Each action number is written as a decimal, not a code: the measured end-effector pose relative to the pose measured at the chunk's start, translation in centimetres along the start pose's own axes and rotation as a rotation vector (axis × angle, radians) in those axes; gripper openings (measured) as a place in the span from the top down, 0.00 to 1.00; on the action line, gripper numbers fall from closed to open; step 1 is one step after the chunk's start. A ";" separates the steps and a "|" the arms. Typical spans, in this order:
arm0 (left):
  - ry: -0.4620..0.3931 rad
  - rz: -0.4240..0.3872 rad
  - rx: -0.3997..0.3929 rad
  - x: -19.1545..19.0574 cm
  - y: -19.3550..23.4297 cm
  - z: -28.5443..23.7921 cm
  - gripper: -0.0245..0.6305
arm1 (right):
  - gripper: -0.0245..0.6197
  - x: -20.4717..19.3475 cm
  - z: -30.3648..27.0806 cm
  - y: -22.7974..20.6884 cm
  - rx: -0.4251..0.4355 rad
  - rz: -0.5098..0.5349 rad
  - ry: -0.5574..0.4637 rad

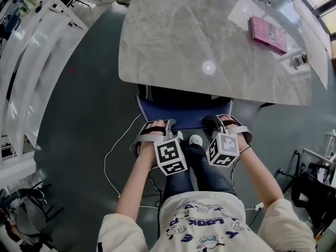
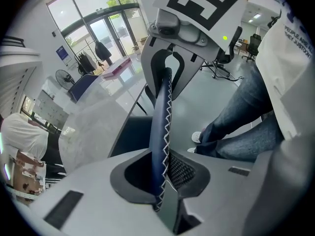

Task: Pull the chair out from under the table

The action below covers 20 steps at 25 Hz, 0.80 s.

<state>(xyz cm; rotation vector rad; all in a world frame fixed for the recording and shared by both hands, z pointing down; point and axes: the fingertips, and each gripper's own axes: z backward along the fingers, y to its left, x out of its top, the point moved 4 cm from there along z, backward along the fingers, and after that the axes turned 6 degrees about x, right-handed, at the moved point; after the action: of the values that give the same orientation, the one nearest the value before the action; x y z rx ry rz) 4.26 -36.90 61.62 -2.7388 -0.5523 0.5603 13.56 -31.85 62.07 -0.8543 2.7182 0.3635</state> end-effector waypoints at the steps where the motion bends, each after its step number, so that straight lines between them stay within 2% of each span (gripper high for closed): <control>1: -0.001 -0.004 -0.002 0.0 -0.3 0.1 0.84 | 0.83 -0.1 0.0 0.3 0.003 -0.002 0.004; 10: -0.007 -0.009 -0.030 -0.2 -2.8 1.6 0.84 | 0.84 0.0 1.0 3.1 0.029 -0.011 0.011; 16: 0.000 0.010 -0.023 0.0 -6.3 2.9 0.85 | 0.84 -0.6 1.7 6.3 0.033 0.010 0.012; 20: 0.003 0.010 -0.046 0.1 -9.4 4.2 0.84 | 0.84 -1.0 2.5 9.5 0.046 0.031 0.008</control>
<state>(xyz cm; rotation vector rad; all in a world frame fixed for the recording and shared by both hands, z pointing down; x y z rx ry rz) -0.41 -27.67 61.18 -2.7866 -0.5572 0.5522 9.24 -23.01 61.52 -0.8038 2.7393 0.3034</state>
